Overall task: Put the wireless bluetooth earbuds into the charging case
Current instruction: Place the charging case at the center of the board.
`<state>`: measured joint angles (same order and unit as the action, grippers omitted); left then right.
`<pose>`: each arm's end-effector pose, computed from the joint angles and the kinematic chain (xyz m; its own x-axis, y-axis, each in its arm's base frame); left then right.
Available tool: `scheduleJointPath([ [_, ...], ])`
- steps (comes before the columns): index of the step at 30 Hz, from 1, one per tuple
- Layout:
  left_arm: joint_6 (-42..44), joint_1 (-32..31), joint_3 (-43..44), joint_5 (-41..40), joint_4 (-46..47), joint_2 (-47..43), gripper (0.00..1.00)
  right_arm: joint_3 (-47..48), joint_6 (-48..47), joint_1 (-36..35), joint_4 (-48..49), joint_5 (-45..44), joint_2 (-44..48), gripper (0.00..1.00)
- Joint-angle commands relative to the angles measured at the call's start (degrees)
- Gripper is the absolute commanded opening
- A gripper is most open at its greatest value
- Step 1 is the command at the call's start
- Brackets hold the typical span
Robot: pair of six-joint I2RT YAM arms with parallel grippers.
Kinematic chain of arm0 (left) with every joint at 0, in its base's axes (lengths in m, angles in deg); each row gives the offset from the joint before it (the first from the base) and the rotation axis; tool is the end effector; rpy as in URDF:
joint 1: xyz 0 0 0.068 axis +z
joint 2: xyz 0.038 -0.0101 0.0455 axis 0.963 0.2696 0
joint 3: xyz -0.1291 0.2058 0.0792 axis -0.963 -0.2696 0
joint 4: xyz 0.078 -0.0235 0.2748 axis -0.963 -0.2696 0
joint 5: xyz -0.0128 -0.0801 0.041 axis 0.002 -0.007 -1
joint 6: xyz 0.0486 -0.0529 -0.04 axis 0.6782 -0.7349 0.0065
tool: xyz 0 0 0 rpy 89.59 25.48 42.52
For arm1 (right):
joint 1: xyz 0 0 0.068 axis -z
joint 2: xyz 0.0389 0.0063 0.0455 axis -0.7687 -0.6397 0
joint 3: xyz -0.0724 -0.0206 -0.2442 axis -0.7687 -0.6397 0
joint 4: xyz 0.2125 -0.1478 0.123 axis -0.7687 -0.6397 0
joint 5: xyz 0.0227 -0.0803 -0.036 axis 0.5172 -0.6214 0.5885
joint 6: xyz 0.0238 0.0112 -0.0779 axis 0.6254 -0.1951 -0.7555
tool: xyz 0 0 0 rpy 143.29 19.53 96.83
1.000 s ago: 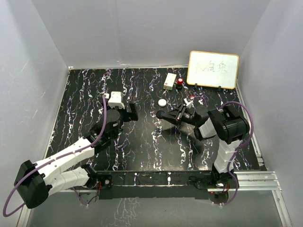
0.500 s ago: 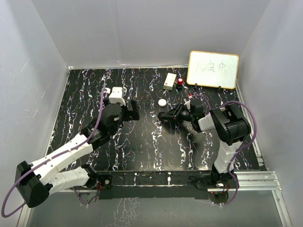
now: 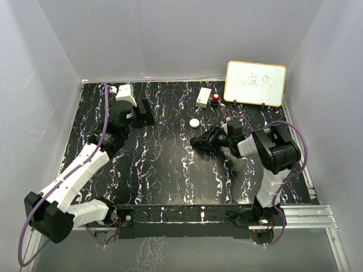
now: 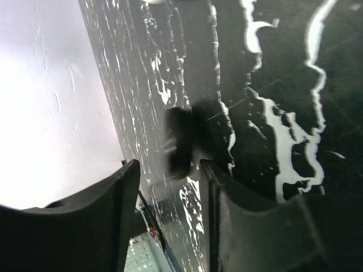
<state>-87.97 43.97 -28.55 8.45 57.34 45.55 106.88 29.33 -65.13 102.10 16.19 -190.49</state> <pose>0.2924 -0.1452 0.3287 -0.3079 -0.2533 -0.9171 0.1020 0.9496 -0.2965 0.3284 0.1319 0.0377 -0.8612 0.5041 -0.0648 0.1848 0.4295 0.8840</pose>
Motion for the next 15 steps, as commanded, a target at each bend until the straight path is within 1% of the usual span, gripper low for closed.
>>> scheduleJointPath([
  [1, -3.55, 5.42, 3.29, 10.71, -4.44, 2.29, 0.98, 1.41, -2.86, 0.36, -1.83, -0.89, 1.24, 0.53],
  [4, -5.34, 8.73, 3.31, 14.95, -4.48, 3.23, 0.98, 0.34, -3.8, 0.7, -3.37, -0.63, 2.72, 0.71],
  [8, -6.58, 13.06, 3.39, 18.19, -4.54, 3.6, 0.98, -3.38, -4.51, 1.68, -5.5, -1.0, 7.28, 0.8],
  [9, -6.73, 14.11, 3.59, 19.0, -4.57, 3.82, 0.98, -4.39, -4.96, 2.05, -6.76, -1.51, 9.95, 0.8],
  [11, -7.04, 15.89, 4.23, 20.35, -5.1, 4.66, 0.98, -7.01, -6.26, 3.23, -9.96, -3.2, 14.06, 0.85],
  [13, -7.22, 17.05, 5.1, 20.62, -6.16, 5.54, 0.98, -9.14, -8.03, 5.0, -12.96, -5.24, 18.27, 0.87],
  [14, -7.35, 17.24, 5.41, 19.77, -6.75, 5.85, 0.98, -10.04, -8.64, 6.05, -14.4, -6.36, 20.47, 0.9],
  [15, -7.42, 17.29, 5.53, 19.08, -7.1, 5.82, 0.98, -10.76, -9.22, 7.2, -16.12, -7.7, 22.62, 0.92],
])
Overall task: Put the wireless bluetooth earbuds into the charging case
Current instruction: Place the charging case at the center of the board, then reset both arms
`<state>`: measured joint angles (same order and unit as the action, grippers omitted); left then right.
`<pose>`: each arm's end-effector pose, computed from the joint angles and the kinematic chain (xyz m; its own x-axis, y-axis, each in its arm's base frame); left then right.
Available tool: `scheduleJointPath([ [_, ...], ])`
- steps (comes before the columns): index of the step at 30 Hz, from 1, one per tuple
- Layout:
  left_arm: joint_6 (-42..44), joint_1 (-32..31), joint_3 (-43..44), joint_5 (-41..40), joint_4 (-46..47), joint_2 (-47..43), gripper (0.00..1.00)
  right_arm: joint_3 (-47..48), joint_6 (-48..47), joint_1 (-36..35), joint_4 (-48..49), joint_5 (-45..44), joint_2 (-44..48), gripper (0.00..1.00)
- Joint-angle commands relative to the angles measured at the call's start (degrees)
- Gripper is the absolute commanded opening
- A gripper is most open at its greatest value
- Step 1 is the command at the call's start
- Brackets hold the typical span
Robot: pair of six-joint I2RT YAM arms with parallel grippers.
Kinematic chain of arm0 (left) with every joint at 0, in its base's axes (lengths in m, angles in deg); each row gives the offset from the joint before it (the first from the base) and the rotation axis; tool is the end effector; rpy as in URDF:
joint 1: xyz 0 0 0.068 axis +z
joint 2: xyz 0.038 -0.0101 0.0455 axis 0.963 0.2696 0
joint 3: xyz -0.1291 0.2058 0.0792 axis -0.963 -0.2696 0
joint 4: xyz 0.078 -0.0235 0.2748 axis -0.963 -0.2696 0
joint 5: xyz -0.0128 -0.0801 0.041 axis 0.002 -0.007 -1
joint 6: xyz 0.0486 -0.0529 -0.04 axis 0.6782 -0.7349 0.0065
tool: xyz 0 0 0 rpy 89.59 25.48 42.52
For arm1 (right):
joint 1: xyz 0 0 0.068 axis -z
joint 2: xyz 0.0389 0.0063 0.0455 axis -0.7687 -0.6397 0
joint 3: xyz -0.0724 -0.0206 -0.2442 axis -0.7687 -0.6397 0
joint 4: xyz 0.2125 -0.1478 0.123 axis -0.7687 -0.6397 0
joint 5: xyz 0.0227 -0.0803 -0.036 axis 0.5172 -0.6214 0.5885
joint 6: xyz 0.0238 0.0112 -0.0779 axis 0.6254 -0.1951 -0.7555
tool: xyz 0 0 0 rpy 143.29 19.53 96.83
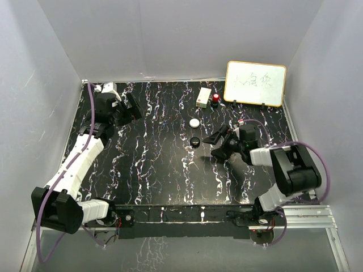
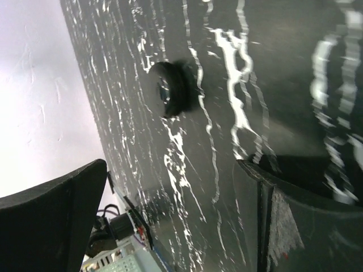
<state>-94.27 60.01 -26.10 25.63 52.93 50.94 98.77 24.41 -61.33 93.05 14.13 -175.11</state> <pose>0.3351 -0.0840 0.3049 -0.4499 -0.3940 -0.8015 0.0043 0.8965 -0.4431 0.2998 0.1006 0.0657 -0.8293 0.5428 -0.1327 0.1778 0.4815 0.8582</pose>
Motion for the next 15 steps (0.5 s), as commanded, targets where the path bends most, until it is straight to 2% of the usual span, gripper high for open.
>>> scheduleJointPath([
  [1, -1.27, 1.25, 2.94, 1.4, -2.63, 0.14, 0.98, -3.29, -4.84, 4.69, -8.71, -7.01, 9.51, 0.93],
  [3, -1.37, 1.25, 2.04, 0.76, -1.74, -1.0, 0.98, -4.12, -5.88, 7.51, -11.71, -10.38, 13.63, 0.98],
  [8, -1.51, 1.2, 0.07, -0.84, 1.12, -3.49, 0.98, -3.38, -8.52, 16.94, -15.47, -15.81, 19.65, 0.98],
  [11, -1.58, 1.31, 0.67, -3.23, -0.2, -2.19, 0.98, -0.79, -8.63, 23.76, -15.72, -13.9, 16.69, 0.98],
  [15, -0.51, 1.78, 3.53, -10.97, -4.6, 1.16, 0.98, 3.74, -11.01, 31.41, -15.71, -7.93, 9.4, 0.98],
])
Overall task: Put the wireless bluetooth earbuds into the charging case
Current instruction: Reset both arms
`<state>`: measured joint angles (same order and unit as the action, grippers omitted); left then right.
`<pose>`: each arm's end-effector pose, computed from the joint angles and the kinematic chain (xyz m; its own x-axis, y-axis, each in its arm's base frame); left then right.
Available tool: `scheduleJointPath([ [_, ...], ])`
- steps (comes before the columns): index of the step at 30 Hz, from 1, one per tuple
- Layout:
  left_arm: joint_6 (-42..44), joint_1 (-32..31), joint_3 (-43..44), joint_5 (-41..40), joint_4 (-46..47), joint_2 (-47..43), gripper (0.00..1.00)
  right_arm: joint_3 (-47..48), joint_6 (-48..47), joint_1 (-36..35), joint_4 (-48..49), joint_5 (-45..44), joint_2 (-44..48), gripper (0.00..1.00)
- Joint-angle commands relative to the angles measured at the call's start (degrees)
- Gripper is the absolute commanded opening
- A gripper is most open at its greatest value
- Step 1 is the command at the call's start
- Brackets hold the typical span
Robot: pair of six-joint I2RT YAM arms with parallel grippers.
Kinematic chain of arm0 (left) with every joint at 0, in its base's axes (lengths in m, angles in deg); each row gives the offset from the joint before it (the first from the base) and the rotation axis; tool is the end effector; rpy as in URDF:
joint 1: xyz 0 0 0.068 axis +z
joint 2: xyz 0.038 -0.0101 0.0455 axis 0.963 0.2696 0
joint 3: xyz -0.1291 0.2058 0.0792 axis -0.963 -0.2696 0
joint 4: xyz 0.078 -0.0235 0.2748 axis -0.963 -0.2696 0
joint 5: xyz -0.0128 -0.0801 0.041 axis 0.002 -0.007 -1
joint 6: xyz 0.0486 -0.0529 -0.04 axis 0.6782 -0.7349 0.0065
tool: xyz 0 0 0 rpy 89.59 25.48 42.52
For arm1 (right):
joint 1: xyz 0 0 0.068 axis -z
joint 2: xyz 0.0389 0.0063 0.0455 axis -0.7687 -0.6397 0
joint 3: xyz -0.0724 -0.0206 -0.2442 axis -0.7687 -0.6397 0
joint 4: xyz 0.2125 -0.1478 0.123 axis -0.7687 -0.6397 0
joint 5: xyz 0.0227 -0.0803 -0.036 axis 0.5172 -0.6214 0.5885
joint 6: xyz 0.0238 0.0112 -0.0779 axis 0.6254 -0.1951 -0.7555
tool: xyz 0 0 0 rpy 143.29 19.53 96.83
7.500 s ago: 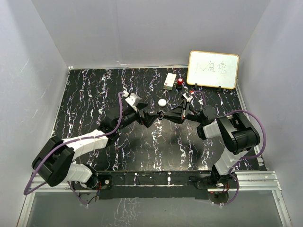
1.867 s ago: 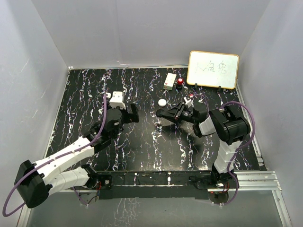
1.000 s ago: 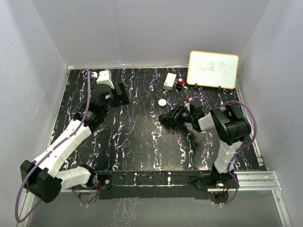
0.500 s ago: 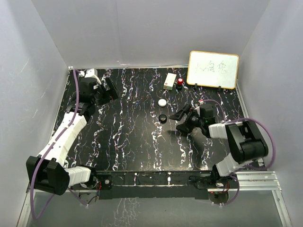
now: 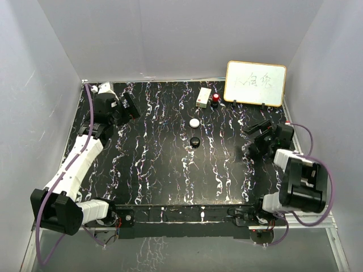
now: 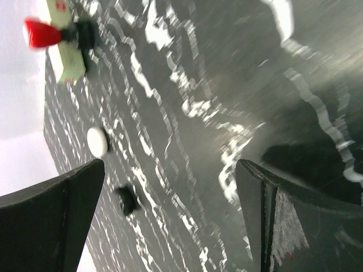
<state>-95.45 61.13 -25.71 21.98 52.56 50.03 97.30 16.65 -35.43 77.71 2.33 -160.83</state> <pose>0.3344 -0.0722 0.3121 -0.3995 -0.4291 -0.8101 -0.0649 0.8947 -0.4419 0.2947 -0.0488 0.0962 -0.4425 0.8443 -0.3024 0.4360 0.4972 0.7502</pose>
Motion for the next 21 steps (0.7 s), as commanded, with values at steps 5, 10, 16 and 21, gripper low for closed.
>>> scheduleJointPath([
  [5, 3.12, 5.61, 3.4, -9.24, -2.56, 3.3, 0.98, 7.46, -3.14, 9.44, 0.82, 6.33, -7.38, 0.99],
  [10, 4.04, 13.09, 2.9, -6.29, -0.13, 4.77, 0.98, 7.37, -3.87, 10.05, 1.01, 5.13, -4.86, 0.98],
  [16, 1.95, 21.58, 0.74, -1.74, 1.37, 7.56, 0.98, 7.84, -4.86, 10.2, 0.48, 4.91, -3.02, 0.98],
  [21, -0.43, 21.98, -1.3, -1.53, 0.77, 7.63, 0.98, 8.26, -5.36, 10.31, 0.24, 6.48, -2.53, 0.98],
])
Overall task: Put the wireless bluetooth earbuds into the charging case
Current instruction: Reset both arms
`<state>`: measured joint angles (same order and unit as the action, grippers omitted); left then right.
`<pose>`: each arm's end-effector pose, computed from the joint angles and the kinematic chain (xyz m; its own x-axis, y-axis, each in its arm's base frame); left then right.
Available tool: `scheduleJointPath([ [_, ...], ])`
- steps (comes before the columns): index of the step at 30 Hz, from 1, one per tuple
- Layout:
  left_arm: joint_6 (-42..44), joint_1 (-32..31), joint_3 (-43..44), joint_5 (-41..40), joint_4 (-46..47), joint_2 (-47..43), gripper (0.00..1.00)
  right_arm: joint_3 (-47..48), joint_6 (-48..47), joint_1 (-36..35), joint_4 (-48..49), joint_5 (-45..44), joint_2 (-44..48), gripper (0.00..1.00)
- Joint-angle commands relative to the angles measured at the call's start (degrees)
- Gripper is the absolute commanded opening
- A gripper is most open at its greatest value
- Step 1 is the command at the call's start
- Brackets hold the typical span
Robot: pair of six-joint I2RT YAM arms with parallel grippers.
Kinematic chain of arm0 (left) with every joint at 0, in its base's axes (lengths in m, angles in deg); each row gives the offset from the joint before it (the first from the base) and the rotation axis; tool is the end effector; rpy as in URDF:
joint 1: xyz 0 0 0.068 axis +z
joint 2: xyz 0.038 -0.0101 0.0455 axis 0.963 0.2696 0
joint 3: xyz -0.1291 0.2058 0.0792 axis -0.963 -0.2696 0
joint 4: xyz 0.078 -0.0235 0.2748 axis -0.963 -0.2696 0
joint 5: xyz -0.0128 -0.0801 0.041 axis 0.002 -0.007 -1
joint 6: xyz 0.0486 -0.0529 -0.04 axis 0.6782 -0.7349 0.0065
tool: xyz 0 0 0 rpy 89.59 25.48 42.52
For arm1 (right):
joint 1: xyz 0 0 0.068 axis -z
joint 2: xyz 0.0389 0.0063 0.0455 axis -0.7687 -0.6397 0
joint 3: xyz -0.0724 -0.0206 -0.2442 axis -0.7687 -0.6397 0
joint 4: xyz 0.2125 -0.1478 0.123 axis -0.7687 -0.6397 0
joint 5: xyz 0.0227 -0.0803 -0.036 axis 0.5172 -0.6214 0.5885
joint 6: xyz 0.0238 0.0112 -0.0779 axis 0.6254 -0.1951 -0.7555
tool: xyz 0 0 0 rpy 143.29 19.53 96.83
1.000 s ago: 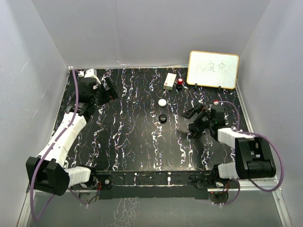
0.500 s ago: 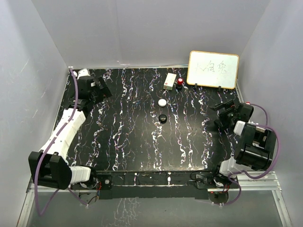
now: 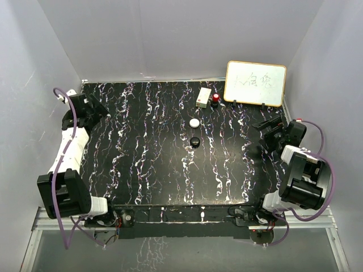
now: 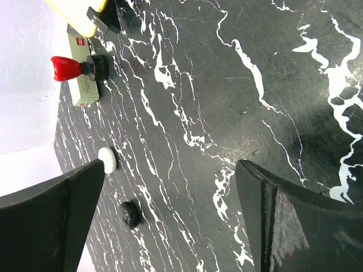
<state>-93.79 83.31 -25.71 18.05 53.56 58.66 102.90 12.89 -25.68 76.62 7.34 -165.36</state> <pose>0.3628 0.0683 0.2640 -0.2971 -0.5327 -0.7924 -0.4938 0.7960 -0.3500 0.3029 -0.1012 0.1053 -0.3773 0.8711 -0.3144 0.4447 0.4682 0.7636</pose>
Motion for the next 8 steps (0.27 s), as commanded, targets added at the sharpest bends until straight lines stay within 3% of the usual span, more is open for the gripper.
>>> scheduleJointPath([
  [1, -2.56, -0.22, -2.18, 2.85, 0.05, -1.3, 0.98, 2.41, -1.73, 0.52, 1.3, 1.44, 2.31, 0.98],
  [8, -7.39, -0.24, -10.33, 6.69, 6.7, -7.22, 0.98, -0.57, 0.16, 0.54, 5.16, 2.55, 5.16, 0.98],
])
